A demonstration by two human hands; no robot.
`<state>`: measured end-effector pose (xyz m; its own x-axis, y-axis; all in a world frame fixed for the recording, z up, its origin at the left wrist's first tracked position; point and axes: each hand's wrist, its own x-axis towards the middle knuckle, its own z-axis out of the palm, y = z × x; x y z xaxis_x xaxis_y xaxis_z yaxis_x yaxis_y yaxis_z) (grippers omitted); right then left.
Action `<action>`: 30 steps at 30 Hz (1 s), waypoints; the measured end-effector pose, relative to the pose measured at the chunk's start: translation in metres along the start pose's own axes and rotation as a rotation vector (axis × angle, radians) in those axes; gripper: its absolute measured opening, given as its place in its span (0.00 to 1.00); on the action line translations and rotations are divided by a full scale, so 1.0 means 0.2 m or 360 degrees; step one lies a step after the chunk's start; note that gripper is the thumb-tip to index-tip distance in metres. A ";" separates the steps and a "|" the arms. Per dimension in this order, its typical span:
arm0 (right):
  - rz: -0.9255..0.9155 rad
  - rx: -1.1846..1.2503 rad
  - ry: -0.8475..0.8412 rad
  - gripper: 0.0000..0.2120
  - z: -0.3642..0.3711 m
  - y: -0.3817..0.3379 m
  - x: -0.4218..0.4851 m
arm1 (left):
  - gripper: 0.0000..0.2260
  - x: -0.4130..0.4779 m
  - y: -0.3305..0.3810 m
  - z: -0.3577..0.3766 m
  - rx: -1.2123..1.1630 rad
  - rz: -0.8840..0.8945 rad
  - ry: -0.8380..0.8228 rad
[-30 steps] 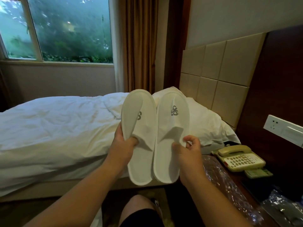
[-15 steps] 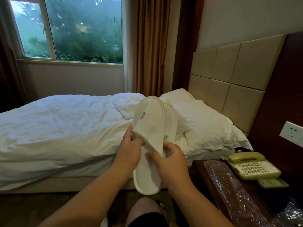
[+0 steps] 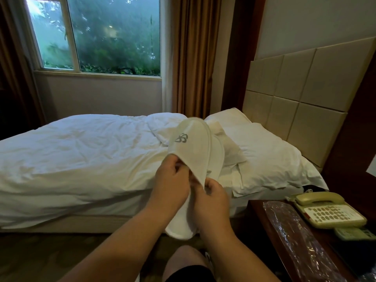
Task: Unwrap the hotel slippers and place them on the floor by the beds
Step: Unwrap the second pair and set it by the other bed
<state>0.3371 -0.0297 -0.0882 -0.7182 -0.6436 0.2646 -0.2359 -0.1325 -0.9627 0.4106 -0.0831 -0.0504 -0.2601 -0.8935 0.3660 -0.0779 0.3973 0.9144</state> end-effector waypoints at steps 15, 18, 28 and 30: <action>-0.0035 0.0103 -0.0124 0.12 0.06 -0.05 -0.06 | 0.05 0.06 0.03 -0.09 0.0683 0.0209 -0.0270; 0.0050 0.0200 -0.0200 0.10 0.07 -0.05 -0.05 | 0.07 0.06 0.04 -0.14 0.0596 0.0242 -0.0277; -0.0090 0.0147 -0.0139 0.09 0.04 -0.13 0.04 | 0.32 0.16 0.01 -0.35 0.0775 0.0002 -0.0469; -0.0197 0.0103 -0.0127 0.09 0.06 -0.15 0.04 | 0.41 0.13 -0.01 -0.33 0.0741 0.0038 -0.0375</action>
<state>0.3463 -0.0398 -0.0589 -0.6312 -0.6771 0.3784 -0.2747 -0.2612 -0.9254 0.4674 -0.1211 -0.0307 -0.4725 -0.8329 0.2880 -0.4749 0.5159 0.7130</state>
